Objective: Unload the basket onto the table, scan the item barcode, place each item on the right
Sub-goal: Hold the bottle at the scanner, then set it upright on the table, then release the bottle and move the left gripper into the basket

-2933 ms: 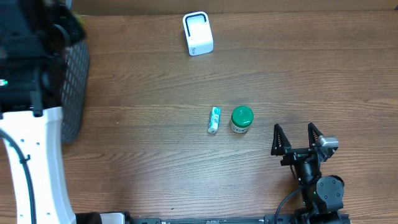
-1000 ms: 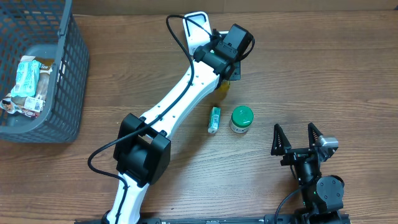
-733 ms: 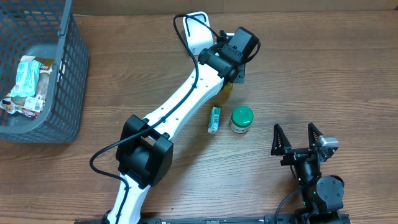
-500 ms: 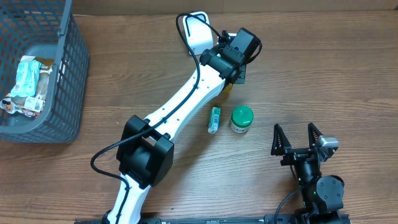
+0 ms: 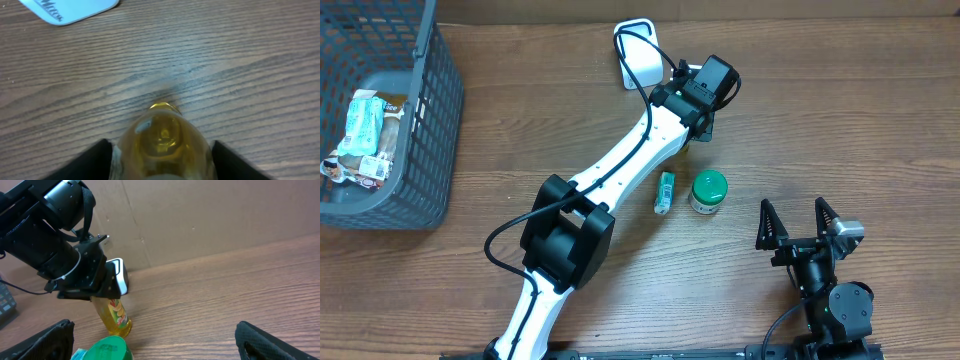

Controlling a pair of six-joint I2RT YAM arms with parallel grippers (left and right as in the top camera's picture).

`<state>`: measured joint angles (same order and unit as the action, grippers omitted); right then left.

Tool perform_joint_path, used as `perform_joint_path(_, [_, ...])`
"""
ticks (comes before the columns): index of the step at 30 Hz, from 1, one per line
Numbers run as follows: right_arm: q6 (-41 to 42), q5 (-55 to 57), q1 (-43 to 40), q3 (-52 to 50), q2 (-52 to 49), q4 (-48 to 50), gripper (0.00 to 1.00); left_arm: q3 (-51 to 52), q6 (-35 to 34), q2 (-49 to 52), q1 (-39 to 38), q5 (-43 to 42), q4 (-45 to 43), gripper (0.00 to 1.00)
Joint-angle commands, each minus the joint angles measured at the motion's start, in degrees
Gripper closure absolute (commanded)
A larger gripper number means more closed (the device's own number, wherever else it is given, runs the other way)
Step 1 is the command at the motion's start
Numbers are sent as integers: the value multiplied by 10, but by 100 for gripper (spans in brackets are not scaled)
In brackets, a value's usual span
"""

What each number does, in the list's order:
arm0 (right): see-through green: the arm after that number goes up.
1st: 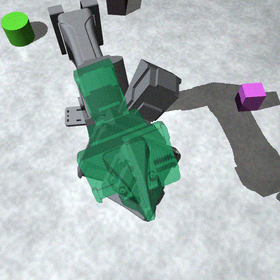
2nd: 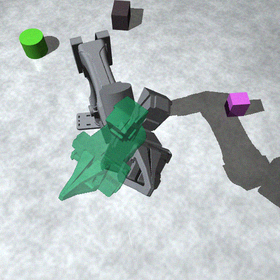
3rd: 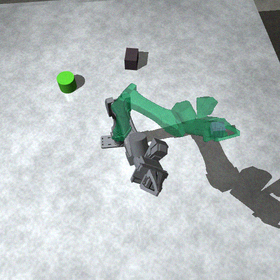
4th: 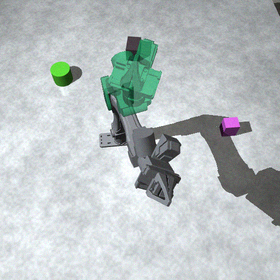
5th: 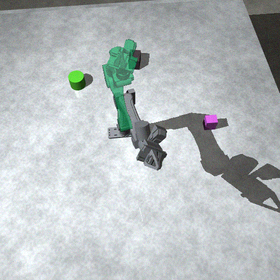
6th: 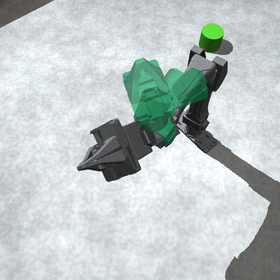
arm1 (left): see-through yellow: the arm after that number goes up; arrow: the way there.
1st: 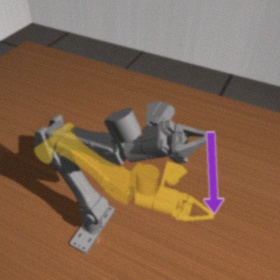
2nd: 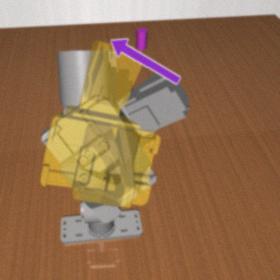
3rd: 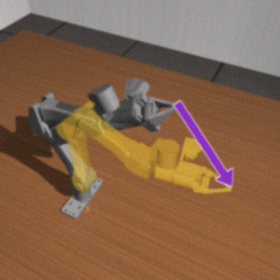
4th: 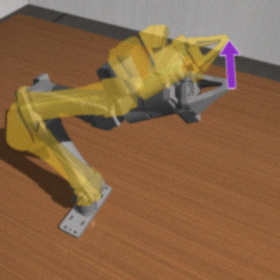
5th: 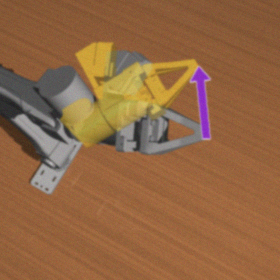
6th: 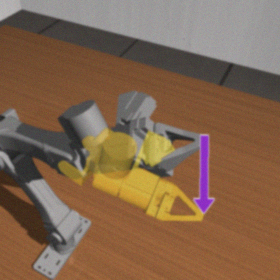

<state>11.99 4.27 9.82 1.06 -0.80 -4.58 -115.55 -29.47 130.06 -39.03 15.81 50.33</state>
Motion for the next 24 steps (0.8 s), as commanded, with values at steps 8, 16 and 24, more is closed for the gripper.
perform_joint_path(8, [-3,-3,-2,-6,6,2,0,-51,36,-6,1,11,7,11])
perform_joint_path(16, [-3,-3,-2,-6,6,2,0,-183,57,-58,20,13,45,11])
perform_joint_path(24, [-3,-3,-2,-6,6,2,0,-222,190,-151,78,37,123,0])
